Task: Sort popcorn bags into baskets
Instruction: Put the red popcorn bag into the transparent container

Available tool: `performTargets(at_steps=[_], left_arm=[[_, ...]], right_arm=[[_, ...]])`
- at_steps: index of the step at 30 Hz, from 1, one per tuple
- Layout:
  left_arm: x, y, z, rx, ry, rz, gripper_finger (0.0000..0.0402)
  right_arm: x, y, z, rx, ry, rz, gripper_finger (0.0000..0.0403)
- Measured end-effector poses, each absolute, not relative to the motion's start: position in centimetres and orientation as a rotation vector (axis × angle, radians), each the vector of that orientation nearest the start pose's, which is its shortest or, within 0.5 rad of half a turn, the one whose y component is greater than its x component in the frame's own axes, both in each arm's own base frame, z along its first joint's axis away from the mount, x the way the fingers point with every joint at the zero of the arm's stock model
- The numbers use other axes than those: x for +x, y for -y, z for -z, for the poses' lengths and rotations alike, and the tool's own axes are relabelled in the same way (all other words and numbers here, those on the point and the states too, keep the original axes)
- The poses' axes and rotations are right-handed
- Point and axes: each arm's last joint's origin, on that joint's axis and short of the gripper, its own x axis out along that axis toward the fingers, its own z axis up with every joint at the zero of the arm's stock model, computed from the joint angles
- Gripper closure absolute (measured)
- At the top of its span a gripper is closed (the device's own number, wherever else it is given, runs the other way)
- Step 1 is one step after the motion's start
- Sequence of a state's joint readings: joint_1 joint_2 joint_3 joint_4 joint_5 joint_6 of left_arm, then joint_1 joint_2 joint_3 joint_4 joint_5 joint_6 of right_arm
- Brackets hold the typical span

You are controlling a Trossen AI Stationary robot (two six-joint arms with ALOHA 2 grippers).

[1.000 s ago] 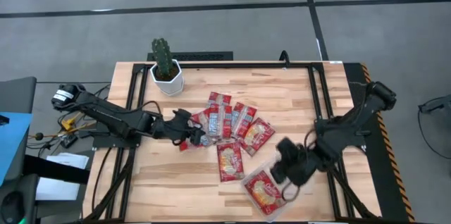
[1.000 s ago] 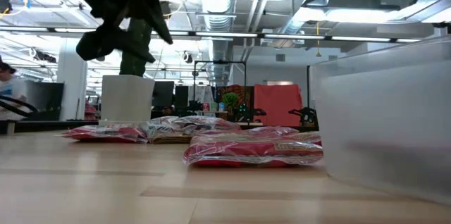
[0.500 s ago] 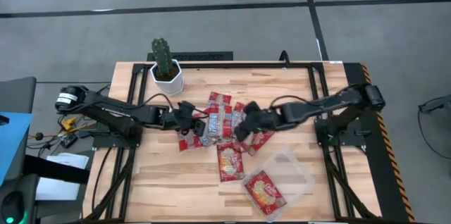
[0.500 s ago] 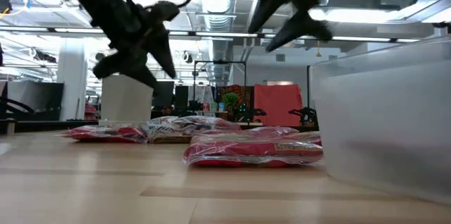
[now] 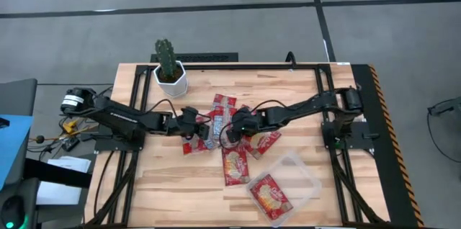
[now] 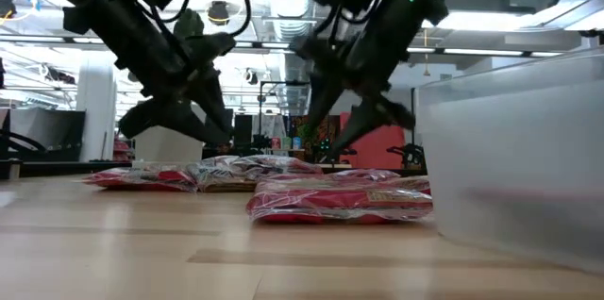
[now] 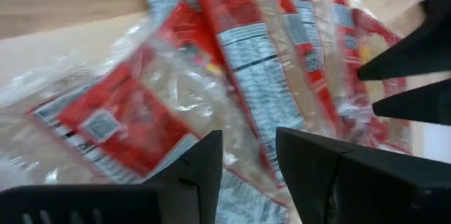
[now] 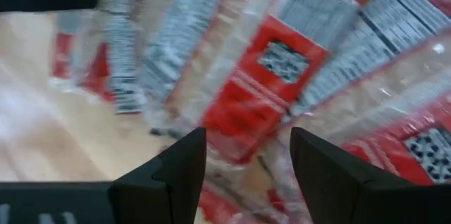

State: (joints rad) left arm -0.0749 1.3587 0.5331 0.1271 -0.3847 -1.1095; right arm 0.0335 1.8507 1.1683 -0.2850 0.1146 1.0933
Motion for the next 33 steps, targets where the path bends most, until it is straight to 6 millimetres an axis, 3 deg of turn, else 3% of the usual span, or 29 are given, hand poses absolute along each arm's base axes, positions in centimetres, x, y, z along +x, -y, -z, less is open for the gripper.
performTargets(at_steps=[14, 24, 27, 33], left_arm=[[27.1, 0.8, -12.2, -0.973, -0.500, -0.613, 0.0291], [28.3, 0.6, -12.5, -0.971, -0.490, -0.565, 0.0291], [28.5, 0.4, -12.6, -0.976, -0.496, -0.548, 0.0291], [28.5, 0.2, -12.6, -0.960, -0.504, -0.540, 0.0291]], right_arm=[[38.9, 1.3, -13.9, 1.014, -0.774, 0.668, 0.0173], [39.3, 2.3, -14.2, 0.966, -0.725, 0.624, 0.0180], [39.4, 2.5, -14.2, 0.961, -0.716, 0.612, 0.0209], [39.4, 2.4, -14.2, 0.925, -0.746, 0.571, 0.0317]])
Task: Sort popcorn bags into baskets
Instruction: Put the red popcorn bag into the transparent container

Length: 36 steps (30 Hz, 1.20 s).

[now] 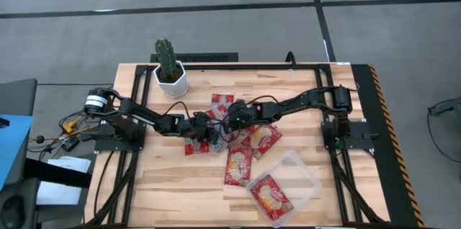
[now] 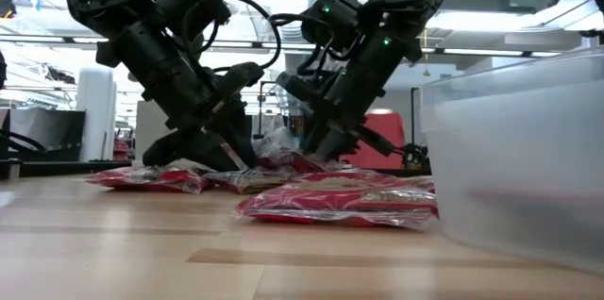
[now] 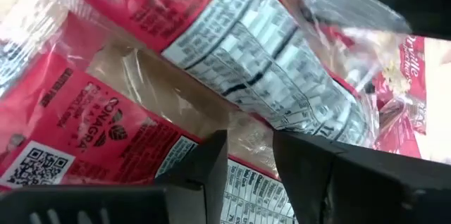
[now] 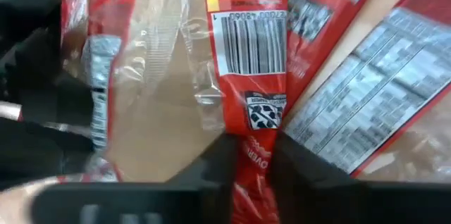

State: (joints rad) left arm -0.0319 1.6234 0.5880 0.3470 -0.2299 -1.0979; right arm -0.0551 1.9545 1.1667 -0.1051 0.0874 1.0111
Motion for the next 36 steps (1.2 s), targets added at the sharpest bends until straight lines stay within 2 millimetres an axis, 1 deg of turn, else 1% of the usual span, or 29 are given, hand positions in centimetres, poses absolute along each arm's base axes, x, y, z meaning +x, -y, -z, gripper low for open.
performTargets(at_steps=[3, 4, 8, 10, 17, 20, 23, 25, 28, 33, 36], left_arm=[[28.5, 0.3, -12.6, -0.969, -0.511, -0.527, 0.0291], [28.5, 0.3, -12.6, -0.974, -0.514, -0.518, 0.0291], [28.6, 0.5, -13.0, -1.019, -0.528, -0.461, 0.0291], [28.5, 0.5, -13.4, -1.043, -0.523, -0.441, 0.0291], [28.1, 0.9, -16.2, -1.064, -0.441, -0.364, 0.0291], [27.8, 1.1, -17.4, -1.066, -0.400, -0.334, 0.0291], [27.6, 1.3, -18.3, -1.070, -0.375, -0.306, 0.0291], [27.4, 1.6, -18.8, -1.072, -0.368, -0.280, 0.0291], [27.2, 2.1, -19.3, -1.078, -0.371, -0.227, 0.0291], [27.2, 3.0, -19.6, -1.079, -0.371, -0.171, 0.0291], [27.2, 3.2, -19.6, -1.075, -0.366, -0.177, 0.0291]], right_arm=[[39.4, 2.3, -14.1, 0.928, -0.764, 0.555, 0.0378], [39.4, 2.3, -14.2, 0.923, -0.767, 0.546, 0.0389], [39.0, 2.2, -15.0, 0.940, -0.786, 0.523, 0.0388], [38.6, 2.0, -15.8, 0.933, -0.803, 0.519, 0.0393], [36.5, 1.8, -19.7, 0.899, -0.816, 0.525, 0.0397], [35.1, 1.7, -21.8, 0.892, -0.815, 0.533, 0.0397], [33.6, 1.1, -23.8, 0.877, -0.812, 0.536, 0.0397], [32.7, 0.3, -25.1, 0.882, -0.803, 0.519, 0.0399], [31.1, -1.4, -27.0, 0.904, -0.798, 0.484, 0.0397], [28.3, -5.4, -29.7, 0.948, -0.768, 0.416, 0.0399], [26.7, -7.9, -30.9, 1.002, -0.739, 0.371, 0.0397]])
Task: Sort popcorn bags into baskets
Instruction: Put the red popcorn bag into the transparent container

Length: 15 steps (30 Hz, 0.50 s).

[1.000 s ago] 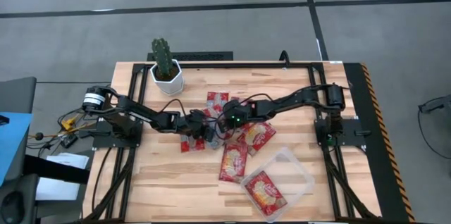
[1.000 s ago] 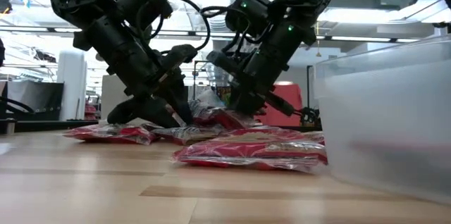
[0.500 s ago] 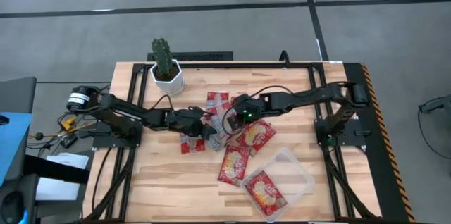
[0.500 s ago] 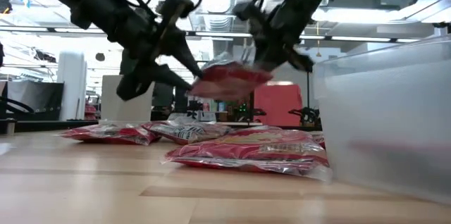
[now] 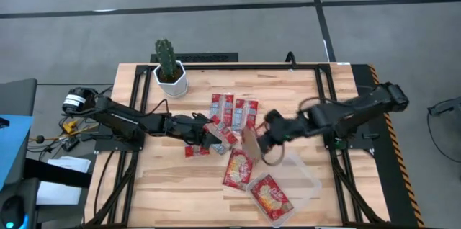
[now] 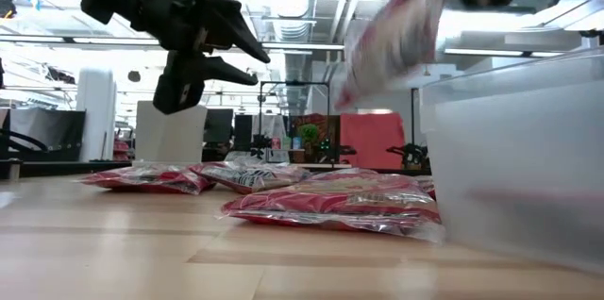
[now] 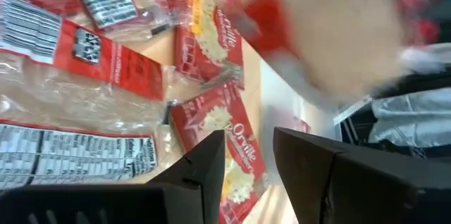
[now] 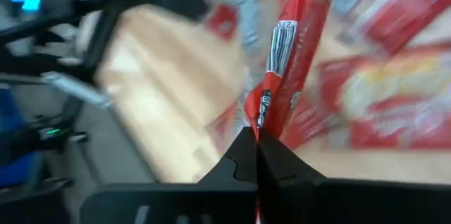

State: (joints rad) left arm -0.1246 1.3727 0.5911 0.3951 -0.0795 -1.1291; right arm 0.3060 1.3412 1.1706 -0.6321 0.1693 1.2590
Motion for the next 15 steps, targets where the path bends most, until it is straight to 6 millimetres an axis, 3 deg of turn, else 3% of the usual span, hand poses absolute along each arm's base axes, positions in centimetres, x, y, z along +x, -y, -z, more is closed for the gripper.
performTargets(at_steps=[7, 15], left_arm=[[27.2, 3.1, -19.6, -1.063, -0.354, -0.183, 0.0291], [27.2, 3.1, -19.6, -1.059, -0.345, -0.199, 0.0291]], right_arm=[[23.0, -14.5, -31.8, 1.126, -0.735, 0.290, 0.0399], [18.5, -19.7, -29.8, 1.230, -0.802, 0.428, 0.0389]])
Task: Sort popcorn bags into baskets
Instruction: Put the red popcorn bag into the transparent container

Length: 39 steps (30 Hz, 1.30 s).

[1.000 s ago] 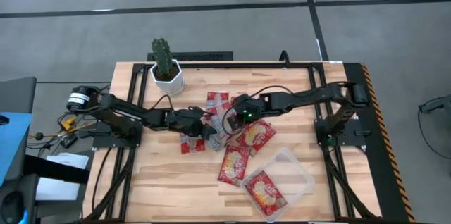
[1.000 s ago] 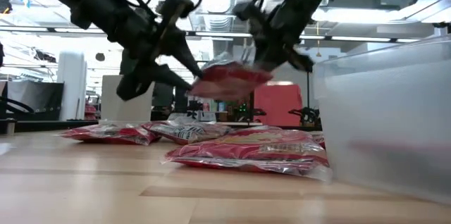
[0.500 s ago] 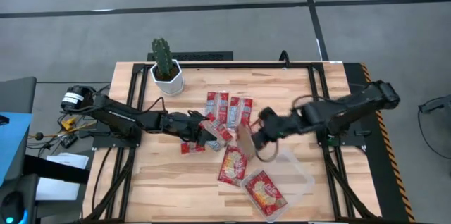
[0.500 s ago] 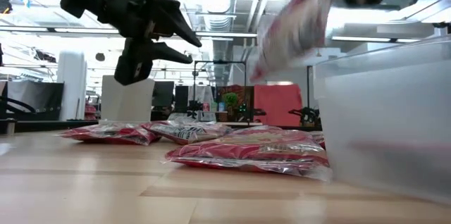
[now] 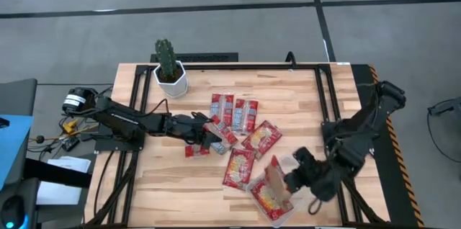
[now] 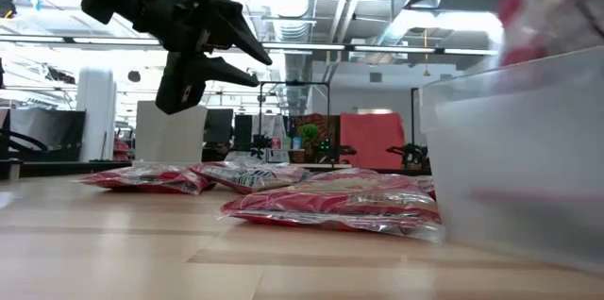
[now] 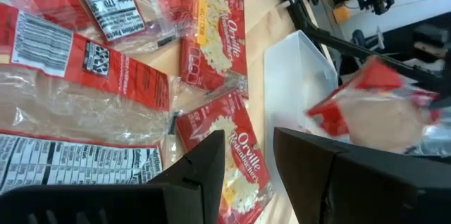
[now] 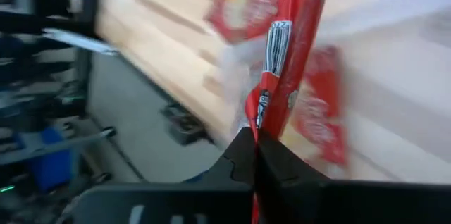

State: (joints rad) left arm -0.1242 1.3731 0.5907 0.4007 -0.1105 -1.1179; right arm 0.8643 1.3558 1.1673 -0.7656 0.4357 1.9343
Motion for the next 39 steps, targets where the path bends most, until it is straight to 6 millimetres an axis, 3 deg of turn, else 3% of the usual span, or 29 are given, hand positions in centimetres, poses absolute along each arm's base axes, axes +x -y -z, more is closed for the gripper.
performTargets(at_steps=[5, 11, 20, 30, 39], left_arm=[[27.2, 3.0, -19.6, -1.054, -0.342, -0.217, 0.0291], [27.2, 3.0, -19.5, -1.050, -0.339, -0.235, 0.0291], [27.1, 2.9, -19.3, -1.043, -0.345, -0.259, 0.0291], [27.0, 2.8, -19.1, -1.035, -0.356, -0.283, 0.0291], [27.0, 2.8, -19.1, -1.033, -0.350, -0.291, 0.0291]], right_arm=[[17.3, -21.2, -28.1, 1.219, -0.848, 0.525, 0.0396], [17.6, -22.1, -26.3, 1.170, -0.876, 0.591, 0.0385], [17.6, -21.9, -25.5, 1.108, -0.921, 0.648, 0.0388], [16.2, -20.9, -22.2, 1.041, -1.130, 0.761, 0.0319], [15.7, -19.9, -22.9, 1.012, -1.146, 0.790, 0.0261]])
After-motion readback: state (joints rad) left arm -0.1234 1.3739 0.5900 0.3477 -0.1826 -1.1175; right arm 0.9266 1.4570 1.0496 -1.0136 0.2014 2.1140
